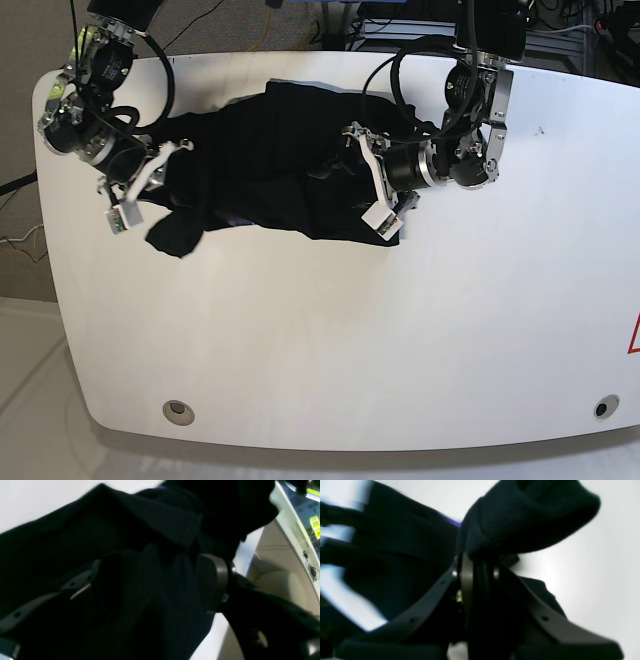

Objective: Fold the T-shirt properly

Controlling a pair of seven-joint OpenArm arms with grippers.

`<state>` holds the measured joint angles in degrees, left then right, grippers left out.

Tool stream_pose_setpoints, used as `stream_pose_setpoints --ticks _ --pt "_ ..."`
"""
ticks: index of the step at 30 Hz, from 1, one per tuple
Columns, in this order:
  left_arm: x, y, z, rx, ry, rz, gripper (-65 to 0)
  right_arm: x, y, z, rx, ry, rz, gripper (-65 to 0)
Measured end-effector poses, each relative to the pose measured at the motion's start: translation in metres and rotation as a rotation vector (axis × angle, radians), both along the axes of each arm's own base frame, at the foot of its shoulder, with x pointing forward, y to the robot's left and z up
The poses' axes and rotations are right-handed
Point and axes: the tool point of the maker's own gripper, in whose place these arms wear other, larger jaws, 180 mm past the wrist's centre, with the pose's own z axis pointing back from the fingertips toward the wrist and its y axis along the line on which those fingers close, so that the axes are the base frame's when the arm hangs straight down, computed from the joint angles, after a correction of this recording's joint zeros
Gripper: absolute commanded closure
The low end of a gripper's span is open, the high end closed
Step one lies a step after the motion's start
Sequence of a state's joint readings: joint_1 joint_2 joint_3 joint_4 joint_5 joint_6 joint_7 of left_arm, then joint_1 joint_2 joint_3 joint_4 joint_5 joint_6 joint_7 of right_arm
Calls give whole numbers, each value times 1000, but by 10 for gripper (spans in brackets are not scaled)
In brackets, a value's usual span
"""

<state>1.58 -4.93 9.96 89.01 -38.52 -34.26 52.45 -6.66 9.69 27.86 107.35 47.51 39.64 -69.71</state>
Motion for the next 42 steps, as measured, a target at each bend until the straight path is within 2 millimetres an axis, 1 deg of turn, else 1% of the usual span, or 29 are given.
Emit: stream_pose_setpoints --ticks 2,3,4,5,6,8,13,15,17,23,25,28,31,33,35,38,39,42 --pt "-3 5 -11 32 24 0 -464 0 21 2 36 -4 43 0" --pt "-7 4 -19 39 31 -10 -462 -5 39 -2 47 22 92 0" --pt "-8 4 -21 42 37 -12 -459 -6 42 -3 47 29 100 0" --pt "-13 1 -26 49 48 -27 -457 -11 55 -8 51 54 138 0" --pt "-14 -3 -25 30 47 -27 -454 -14 61 -11 57 64 153 0" --pt "-18 -10 -26 22 56 -47 -451 -15 70 -12 72 67 168 0" --pt "-18 -11 -29 36 54 -57 -433 -14 71 -13 48 69 189 0" --pt "-17 -12 -28 46 43 -68 -395 -15 72 -13 29 68 204 0" --pt "-16 -11 -28 66 30 -75 -328 -17 74 -13 19 69 217 0" --pt "-16 -2 -32 105 23 -64 -65 -18 81 -12 34 64 230 0" --pt "-17 3 -34 117 27 -51 -7 -20 79 -12 26 65 227 0" --pt "-18 22 -39 139 37 48 -34 -24 81 -10 21 59 230 0" --pt "-27 43 -45 152 62 96 -62 -28 89 -8 22 49 235 0" --pt "-29 50 -45 135 77 121 -92 -29 93 -9 20 48 232 0" --pt "-29 55 -44 132 79 132 -225 -28 97 -10 19 46 226 0" --pt "-27 63 -36 58 100 182 -278 -23 105 -18 0 61 206 0" --pt "-28 62 -35 41 107 191 -290 -23 106 -21 -3 72 202 0" --pt "-34 60 -36 32 118 169 -303 -25 107 -24 -6 84 209 0"
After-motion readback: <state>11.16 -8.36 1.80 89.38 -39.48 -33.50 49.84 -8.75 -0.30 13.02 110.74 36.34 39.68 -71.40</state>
